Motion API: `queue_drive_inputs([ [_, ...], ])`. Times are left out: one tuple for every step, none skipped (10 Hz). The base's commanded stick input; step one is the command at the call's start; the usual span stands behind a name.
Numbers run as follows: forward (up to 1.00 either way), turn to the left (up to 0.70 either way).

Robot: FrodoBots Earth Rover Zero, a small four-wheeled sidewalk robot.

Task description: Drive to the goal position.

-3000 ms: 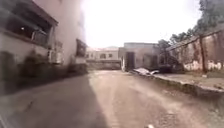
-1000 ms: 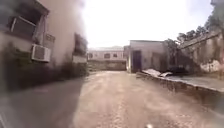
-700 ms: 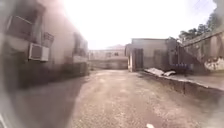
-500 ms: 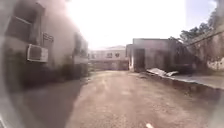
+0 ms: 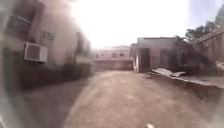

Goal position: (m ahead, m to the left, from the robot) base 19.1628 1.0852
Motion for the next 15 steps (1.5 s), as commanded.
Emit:
queue_drive_inputs([
  [0.70,0.08],
  [0.70,0.08],
  [0.70,0.08],
  [0.70,0.08],
  [0.70,0.08],
  [0.70,0.09],
  [0.70,0.09],
  [0.70,0.09],
  [0.70,0.09],
  [0.70,0.09],
  [0.70,0.09],
  [0.70,0.09],
  [0.70,0.09],
  [0.70,0.09],
  [0.70,0.10],
])
